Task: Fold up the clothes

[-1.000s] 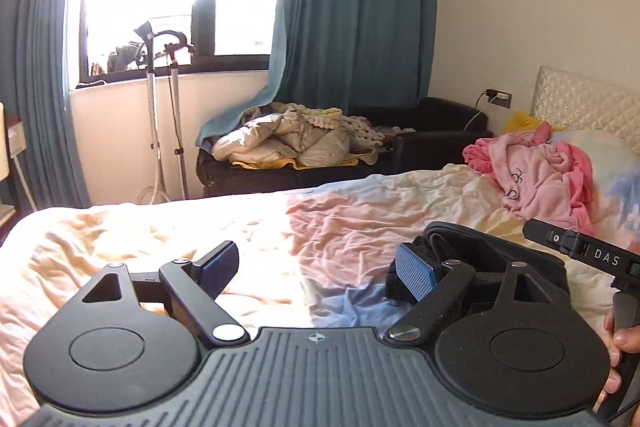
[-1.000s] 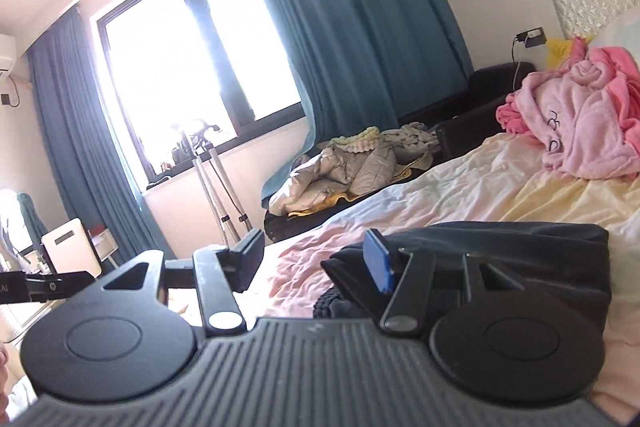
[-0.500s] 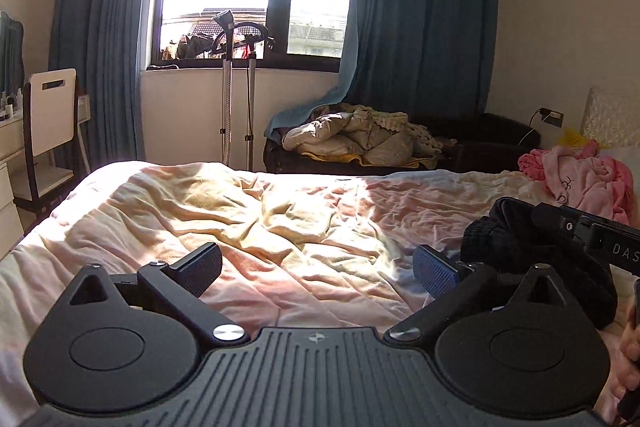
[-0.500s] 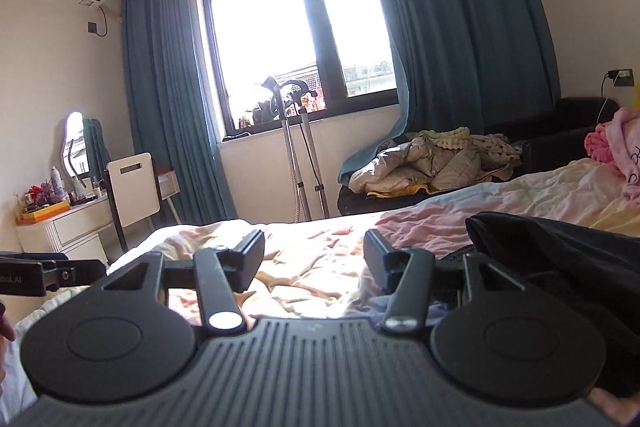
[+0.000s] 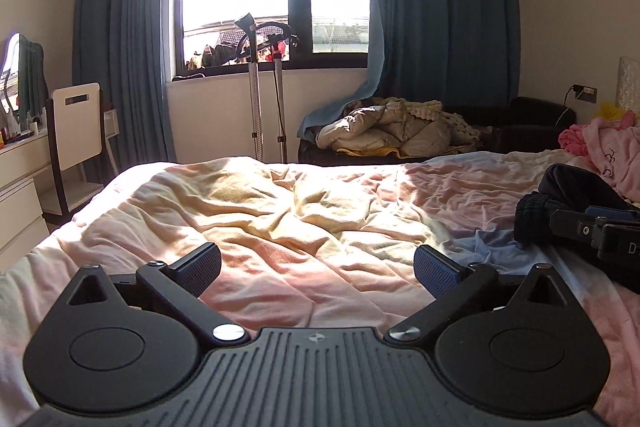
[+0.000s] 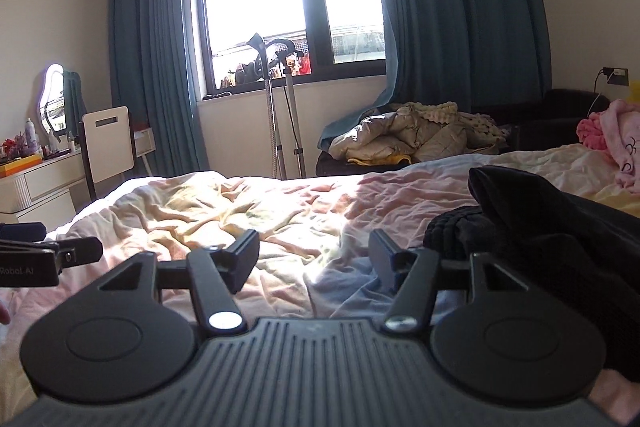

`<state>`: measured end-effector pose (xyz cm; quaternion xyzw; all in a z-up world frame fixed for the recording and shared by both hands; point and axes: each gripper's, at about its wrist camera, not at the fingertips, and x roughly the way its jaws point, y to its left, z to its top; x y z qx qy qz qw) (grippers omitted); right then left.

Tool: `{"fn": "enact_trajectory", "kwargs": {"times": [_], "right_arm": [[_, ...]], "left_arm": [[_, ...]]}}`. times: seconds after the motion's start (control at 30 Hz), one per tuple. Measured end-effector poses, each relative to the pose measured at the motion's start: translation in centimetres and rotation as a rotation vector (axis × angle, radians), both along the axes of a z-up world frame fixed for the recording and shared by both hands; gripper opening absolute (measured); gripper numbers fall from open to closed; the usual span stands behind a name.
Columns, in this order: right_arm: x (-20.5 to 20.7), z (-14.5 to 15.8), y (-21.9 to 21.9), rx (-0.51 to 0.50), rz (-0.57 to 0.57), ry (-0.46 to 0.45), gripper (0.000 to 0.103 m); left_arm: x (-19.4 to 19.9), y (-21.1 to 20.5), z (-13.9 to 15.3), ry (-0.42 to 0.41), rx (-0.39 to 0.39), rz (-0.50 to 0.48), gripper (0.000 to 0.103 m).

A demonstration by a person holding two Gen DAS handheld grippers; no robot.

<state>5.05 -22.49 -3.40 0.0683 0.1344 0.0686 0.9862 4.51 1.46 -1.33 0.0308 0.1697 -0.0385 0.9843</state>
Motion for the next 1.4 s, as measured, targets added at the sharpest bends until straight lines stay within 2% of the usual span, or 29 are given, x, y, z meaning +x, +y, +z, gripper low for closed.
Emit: {"fn": "enact_trajectory", "kwargs": {"times": [0.2,0.4,0.7,0.9,1.03,1.4], "right_arm": [[0.0,-0.3,0.4,-0.008,0.008,0.003,0.068],[-0.5,0.0,0.5,-0.012,0.011,-0.022,0.078],[-0.6,0.0,0.7,-0.025,0.022,-0.026,0.079],[-0.4,-0.1,0.7,-0.020,0.022,-0.028,0.084],[0.0,-0.3,0.7,-0.022,0.022,-0.026,0.084],[0.2,-0.5,0.5,-0.002,0.023,-0.023,0.090]], "left_arm": [[-1.3,-0.9,0.4,-0.050,0.034,-0.020,0.103],[-1.5,-0.4,0.5,-0.034,-0.003,-0.007,0.103],[-1.4,0.3,0.7,-0.038,-0.034,0.037,0.103],[-1.6,0.2,0.4,-0.061,-0.072,0.030,0.103],[-1.4,-0.1,0.1,-0.034,-0.065,0.022,0.103],[-1.3,-0.4,-0.2,-0.051,-0.015,0.068,0.103]]}}
